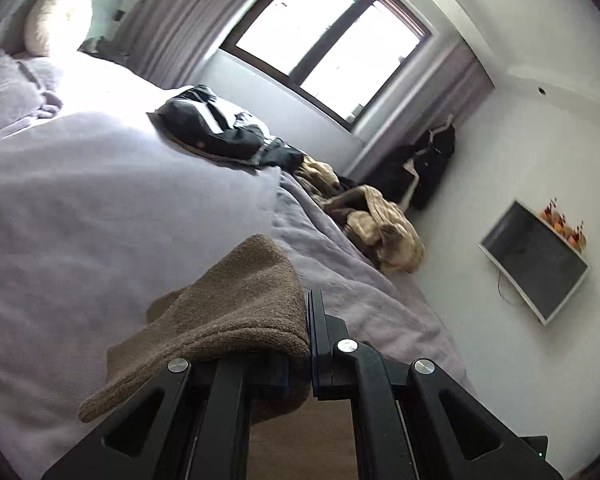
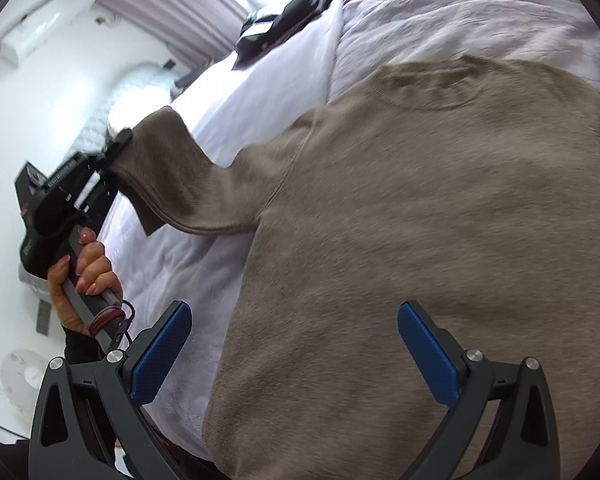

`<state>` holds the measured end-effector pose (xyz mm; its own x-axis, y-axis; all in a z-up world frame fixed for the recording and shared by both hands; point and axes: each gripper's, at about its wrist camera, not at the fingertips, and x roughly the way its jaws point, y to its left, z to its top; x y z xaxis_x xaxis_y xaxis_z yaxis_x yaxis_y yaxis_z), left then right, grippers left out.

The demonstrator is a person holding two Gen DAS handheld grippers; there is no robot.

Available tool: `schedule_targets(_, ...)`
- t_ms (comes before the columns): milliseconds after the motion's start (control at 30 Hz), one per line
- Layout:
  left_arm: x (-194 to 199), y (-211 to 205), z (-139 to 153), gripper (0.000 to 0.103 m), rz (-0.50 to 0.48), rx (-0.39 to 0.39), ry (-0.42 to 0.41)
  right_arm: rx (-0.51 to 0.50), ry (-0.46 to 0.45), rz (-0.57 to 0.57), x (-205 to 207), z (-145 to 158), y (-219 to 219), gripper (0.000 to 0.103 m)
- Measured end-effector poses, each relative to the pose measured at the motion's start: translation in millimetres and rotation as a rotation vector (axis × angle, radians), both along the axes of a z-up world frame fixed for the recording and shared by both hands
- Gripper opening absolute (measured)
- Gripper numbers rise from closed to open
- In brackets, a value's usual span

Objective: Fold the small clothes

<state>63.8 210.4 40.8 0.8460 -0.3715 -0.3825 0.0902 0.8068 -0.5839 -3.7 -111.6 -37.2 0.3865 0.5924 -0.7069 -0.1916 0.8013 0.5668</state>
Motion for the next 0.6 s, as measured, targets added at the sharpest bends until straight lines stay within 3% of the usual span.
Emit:
schedule_targets(167,46.0,-112.6,-13.0,0.008,-0.185,0.093,0.078,0.017,0.008,-0.101,-2.1,-8.6,-50.6,0.103)
schedule_targets(300,71.3,-194.2,-58.4,0.008,-0.291,0.214,0.21,0.051,0.042,-0.189,-4.2,-22.1,-89.6,0.103)
schedule_targets(467,74.6,-247.5,-103.3,0.008,-0.32,0.345,0.313,0.081,0.06,-0.257,-4.9,-34.2,-125.4,0.103)
schedule_targets(600,70.2,-255.9,-108.5,0.009,-0.334,0.421,0.344,0.099,0.075,-0.249,8.3,-40.2,-138.1,0.103)
